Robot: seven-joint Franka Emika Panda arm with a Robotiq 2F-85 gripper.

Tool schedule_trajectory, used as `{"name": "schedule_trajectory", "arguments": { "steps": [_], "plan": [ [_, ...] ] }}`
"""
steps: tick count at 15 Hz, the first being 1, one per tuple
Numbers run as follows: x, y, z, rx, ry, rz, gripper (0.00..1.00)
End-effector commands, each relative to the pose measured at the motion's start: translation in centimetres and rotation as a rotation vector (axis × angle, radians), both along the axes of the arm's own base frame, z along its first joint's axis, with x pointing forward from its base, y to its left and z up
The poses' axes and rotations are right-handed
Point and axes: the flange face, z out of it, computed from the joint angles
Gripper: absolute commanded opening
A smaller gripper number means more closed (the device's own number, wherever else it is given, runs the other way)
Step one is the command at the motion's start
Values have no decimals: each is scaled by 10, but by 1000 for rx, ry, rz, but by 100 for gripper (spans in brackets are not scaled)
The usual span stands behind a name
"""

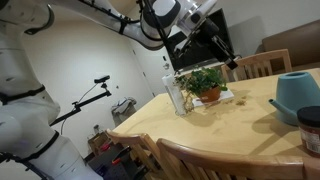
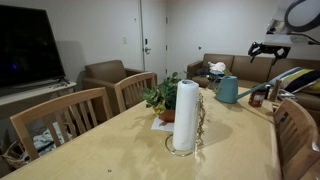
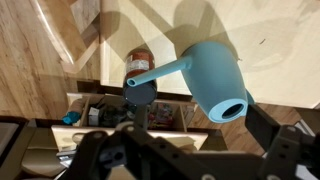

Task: Pick up the watering can and water the plant

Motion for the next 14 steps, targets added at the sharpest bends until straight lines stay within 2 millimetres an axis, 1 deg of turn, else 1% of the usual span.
{"name": "schedule_trajectory", "arguments": {
  "steps": [1, 2, 6, 8, 11, 12, 14],
  "plan": [
    [9, -20, -9, 13, 95, 56, 100],
    [9, -27, -12, 16, 117, 80, 100],
    [15, -61, -15, -110, 182, 135, 100],
    [21, -71, -17, -151, 212, 183, 100],
    [31, -79, -21, -190, 236, 230, 100],
    [19, -76, -22, -156, 210, 200, 100],
    [26, -78, -25, -169, 218, 213, 100]
  ]
}}
